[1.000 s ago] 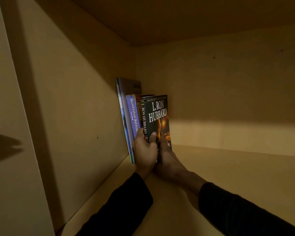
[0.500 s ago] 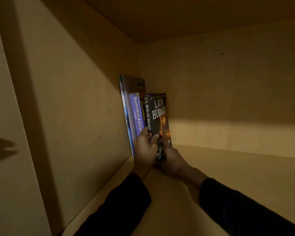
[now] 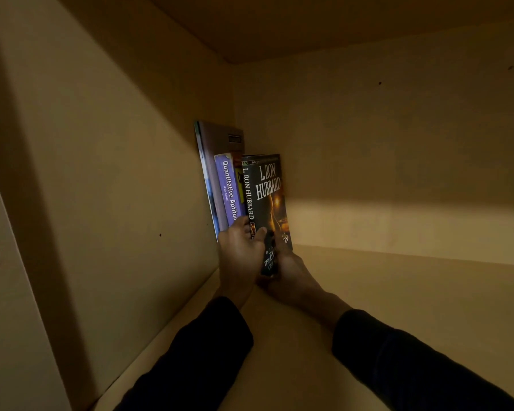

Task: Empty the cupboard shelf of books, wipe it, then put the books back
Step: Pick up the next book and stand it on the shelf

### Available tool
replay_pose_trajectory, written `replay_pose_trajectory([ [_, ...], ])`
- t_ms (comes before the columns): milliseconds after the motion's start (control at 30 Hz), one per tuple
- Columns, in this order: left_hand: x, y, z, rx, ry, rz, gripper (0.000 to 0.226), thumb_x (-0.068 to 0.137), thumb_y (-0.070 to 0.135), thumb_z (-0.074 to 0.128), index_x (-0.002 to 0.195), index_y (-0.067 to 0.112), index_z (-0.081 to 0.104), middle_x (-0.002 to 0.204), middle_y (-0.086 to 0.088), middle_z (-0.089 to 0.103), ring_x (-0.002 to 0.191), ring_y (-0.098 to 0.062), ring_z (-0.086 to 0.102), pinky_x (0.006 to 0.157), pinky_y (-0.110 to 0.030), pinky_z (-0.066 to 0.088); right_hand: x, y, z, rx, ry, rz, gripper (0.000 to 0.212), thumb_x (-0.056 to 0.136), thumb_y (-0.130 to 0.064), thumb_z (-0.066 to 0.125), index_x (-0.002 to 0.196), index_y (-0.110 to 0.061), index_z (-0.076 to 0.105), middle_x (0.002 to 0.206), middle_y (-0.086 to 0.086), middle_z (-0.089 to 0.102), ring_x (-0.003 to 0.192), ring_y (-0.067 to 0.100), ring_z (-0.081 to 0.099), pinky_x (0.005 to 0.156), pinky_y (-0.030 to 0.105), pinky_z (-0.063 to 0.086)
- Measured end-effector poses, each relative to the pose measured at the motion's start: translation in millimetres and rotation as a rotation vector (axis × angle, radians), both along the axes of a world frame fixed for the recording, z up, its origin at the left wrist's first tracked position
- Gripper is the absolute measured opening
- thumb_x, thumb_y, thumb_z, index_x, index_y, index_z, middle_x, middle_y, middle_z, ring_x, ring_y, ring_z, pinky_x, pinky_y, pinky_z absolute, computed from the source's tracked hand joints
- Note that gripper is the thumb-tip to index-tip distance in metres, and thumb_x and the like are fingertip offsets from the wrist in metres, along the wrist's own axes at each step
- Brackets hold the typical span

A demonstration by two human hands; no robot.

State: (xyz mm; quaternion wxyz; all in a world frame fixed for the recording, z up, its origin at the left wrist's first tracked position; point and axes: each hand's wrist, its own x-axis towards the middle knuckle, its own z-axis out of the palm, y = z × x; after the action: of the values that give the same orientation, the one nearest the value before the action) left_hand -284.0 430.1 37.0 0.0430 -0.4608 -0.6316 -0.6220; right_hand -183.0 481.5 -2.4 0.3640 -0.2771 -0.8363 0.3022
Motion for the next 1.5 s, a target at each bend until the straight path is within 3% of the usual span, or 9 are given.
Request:
replay_pose_trajectory([
  [67,1,-4,2,-0.008,0.008,0.024,0.035,0.089,0.024,0.070,0.117,0.004,0.065,0.106,-0.008,0.071,0.096,-0.015,0.068,0.065,0.000,0.043,-1,-2,1,0.010,0.011,0.007,0.098,0.080,-0.026,0.078,0.150,-0.032,0.009,0.122,-0.012,0.044,0.107,0.008,0.048,0.091,0.025,0.043],
  [167,1,-7,3,-0.003,0.065,0.065,0.035,0.088,0.028,0.070,0.115,0.005,0.065,0.101,-0.007,0.073,0.099,-0.018,0.068,0.075,-0.016,0.048,-3,-4,2,-0.057,0.055,0.023,0.092,0.077,-0.041,0.075,0.146,-0.036,0.014,0.125,-0.009,0.047,0.113,0.013,0.052,0.097,0.031,0.046],
  [333,5,-14,6,0.029,0.139,0.114,0.035,0.087,0.026,0.072,0.114,0.005,0.062,0.105,-0.008,0.070,0.106,-0.018,0.062,0.077,-0.022,0.045,-1,-4,3,0.032,0.006,-0.007,0.097,0.081,-0.029,0.077,0.151,-0.030,0.009,0.138,0.000,0.047,0.111,0.009,0.048,0.090,0.022,0.041],
  [567,1,-12,3,0.009,0.158,0.150,0.029,0.086,0.030,0.072,0.106,0.011,0.062,0.096,-0.002,0.067,0.091,-0.013,0.058,0.067,-0.022,0.041,0,-3,1,0.025,-0.029,-0.019,0.097,0.083,-0.018,0.075,0.152,-0.029,0.007,0.140,0.004,0.048,0.122,0.019,0.052,0.088,0.019,0.040],
  [700,-3,-8,-2,0.025,0.179,0.189,0.025,0.085,0.029,0.073,0.097,0.012,0.060,0.097,-0.003,0.065,0.102,-0.022,0.060,0.068,-0.023,0.039,-3,1,-1,0.039,-0.057,-0.030,0.100,0.083,-0.023,0.076,0.153,-0.027,0.005,0.143,0.005,0.046,0.124,0.019,0.050,0.093,0.020,0.039],
  [867,-3,-7,-6,0.061,0.199,0.179,0.031,0.085,0.026,0.074,0.107,0.009,0.059,0.110,-0.008,0.065,0.113,-0.024,0.058,0.075,-0.024,0.044,-4,2,-2,0.029,-0.072,-0.032,0.102,0.082,-0.025,0.076,0.154,-0.028,0.003,0.145,0.005,0.044,0.128,0.023,0.049,0.098,0.027,0.041],
  [1367,-7,-2,-13,0.122,0.200,0.148,0.030,0.085,0.018,0.073,0.107,0.010,0.056,0.107,-0.007,0.063,0.112,-0.024,0.059,0.072,-0.022,0.042,-2,1,1,0.017,-0.047,-0.039,0.097,0.081,-0.023,0.077,0.153,-0.028,0.012,0.143,0.002,0.047,0.125,0.018,0.051,0.092,0.018,0.039],
  [1500,-8,0,-14,0.154,0.189,0.123,0.030,0.084,0.015,0.074,0.107,0.010,0.056,0.099,-0.005,0.061,0.107,-0.026,0.060,0.072,-0.023,0.044,-2,2,2,0.029,-0.049,-0.033,0.098,0.081,-0.022,0.078,0.152,-0.031,0.012,0.144,-0.002,0.046,0.119,0.006,0.047,0.086,0.006,0.037],
])
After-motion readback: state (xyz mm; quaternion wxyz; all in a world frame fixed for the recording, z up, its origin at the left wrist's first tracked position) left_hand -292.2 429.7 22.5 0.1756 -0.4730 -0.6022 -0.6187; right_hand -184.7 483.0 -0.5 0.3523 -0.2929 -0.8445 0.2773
